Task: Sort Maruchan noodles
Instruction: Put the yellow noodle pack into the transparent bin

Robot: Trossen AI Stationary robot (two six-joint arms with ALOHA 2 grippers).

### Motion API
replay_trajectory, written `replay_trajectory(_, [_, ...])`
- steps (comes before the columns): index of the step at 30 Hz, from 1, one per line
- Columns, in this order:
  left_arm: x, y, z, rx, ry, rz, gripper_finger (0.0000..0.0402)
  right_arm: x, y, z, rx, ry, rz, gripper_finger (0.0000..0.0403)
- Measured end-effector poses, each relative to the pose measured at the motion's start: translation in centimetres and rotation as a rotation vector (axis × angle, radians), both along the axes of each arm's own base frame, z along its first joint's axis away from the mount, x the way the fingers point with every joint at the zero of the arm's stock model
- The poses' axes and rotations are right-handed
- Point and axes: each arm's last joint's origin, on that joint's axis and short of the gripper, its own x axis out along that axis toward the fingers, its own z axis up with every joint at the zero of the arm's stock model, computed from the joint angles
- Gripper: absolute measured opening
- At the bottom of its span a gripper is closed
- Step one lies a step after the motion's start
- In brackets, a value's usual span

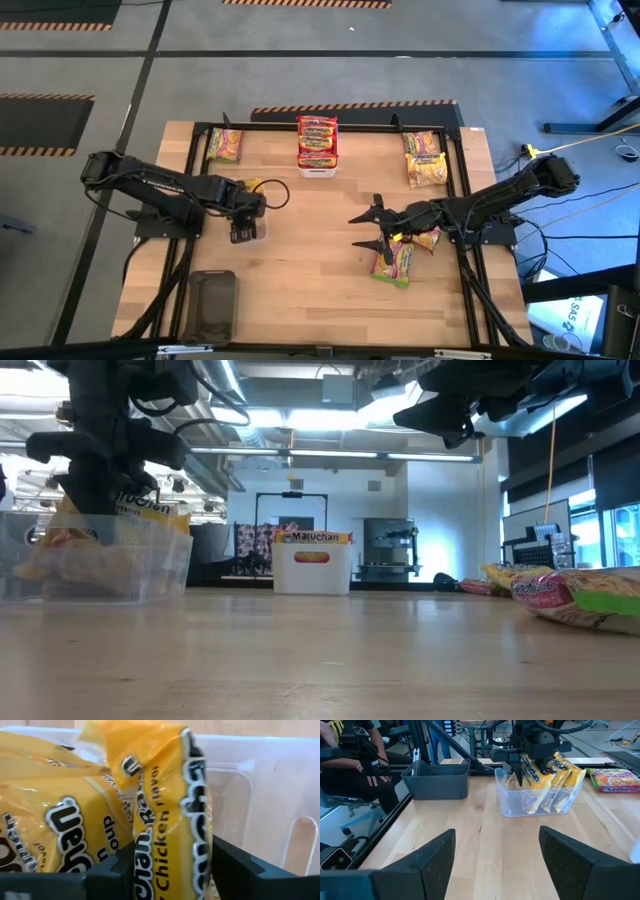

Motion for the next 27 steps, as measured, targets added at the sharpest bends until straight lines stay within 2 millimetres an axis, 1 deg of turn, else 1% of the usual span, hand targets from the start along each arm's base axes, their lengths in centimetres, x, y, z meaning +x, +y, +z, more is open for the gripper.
replay_trajectory(4, [0.5,-0.2,1.4,-0.024,-0.022,-0.007,0.0193,0.0,0.0,0.0,0.000,0.000,0.000,0.0266])
replay_trajectory(7, [0.5,-0.4,2.7,-0.024,-0.003,0.001,0.0193,0.0,0.0,0.0,0.000,0.000,0.000,0.0266])
replay_trajectory(9, [0.3,-0.5,3.1,-0.023,0.007,0.023,0.0194,0.0,0.0,0.0,0.000,0.000,0.000,0.0266])
replay_trajectory(14, [-0.1,-1.1,2.1,-0.024,0.044,0.010,0.0194,0.0,0.0,0.0,0.000,0.000,0.000,0.0266])
replay_trajectory(18, [-0.5,-0.8,1.2,0.089,0.083,0.018,0.0194,0.0,0.0,0.0,0.000,0.000,0.000,0.0266])
replay_trajectory(21, [-0.4,-0.6,1.2,0.159,0.075,0.010,0.0194,0.0,0.0,0.0,0.000,0.000,0.001,0.0266])
replay_trajectory(27, [-0.3,-0.6,1.3,0.163,0.064,-0.004,0.0195,0.0,0.0,0.0,0.002,0.001,0.004,0.0266])
